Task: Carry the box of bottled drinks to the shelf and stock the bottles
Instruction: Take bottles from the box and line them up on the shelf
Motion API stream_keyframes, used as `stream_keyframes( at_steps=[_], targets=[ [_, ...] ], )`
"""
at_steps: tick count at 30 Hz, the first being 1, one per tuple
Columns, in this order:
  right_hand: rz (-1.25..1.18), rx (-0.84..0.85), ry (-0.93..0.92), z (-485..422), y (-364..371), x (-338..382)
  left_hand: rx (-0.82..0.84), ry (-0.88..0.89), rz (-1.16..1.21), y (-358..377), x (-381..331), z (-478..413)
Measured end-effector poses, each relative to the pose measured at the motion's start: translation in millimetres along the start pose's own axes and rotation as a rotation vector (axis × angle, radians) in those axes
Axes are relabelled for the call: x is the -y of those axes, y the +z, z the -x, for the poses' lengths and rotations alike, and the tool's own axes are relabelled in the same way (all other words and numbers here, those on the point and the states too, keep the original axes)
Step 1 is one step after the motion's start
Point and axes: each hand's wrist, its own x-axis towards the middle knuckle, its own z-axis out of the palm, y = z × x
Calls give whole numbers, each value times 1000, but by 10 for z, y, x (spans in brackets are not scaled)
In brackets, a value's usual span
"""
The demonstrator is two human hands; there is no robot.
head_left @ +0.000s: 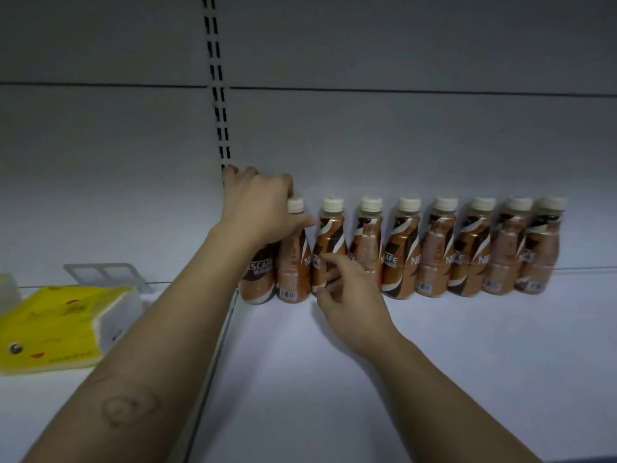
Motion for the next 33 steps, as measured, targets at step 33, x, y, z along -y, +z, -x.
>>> stream_keyframes(
  at_steps=[33],
  targets=[
    [135,-104,-1,-298,-112,45,147,39,399,3,103,-35]
  ],
)
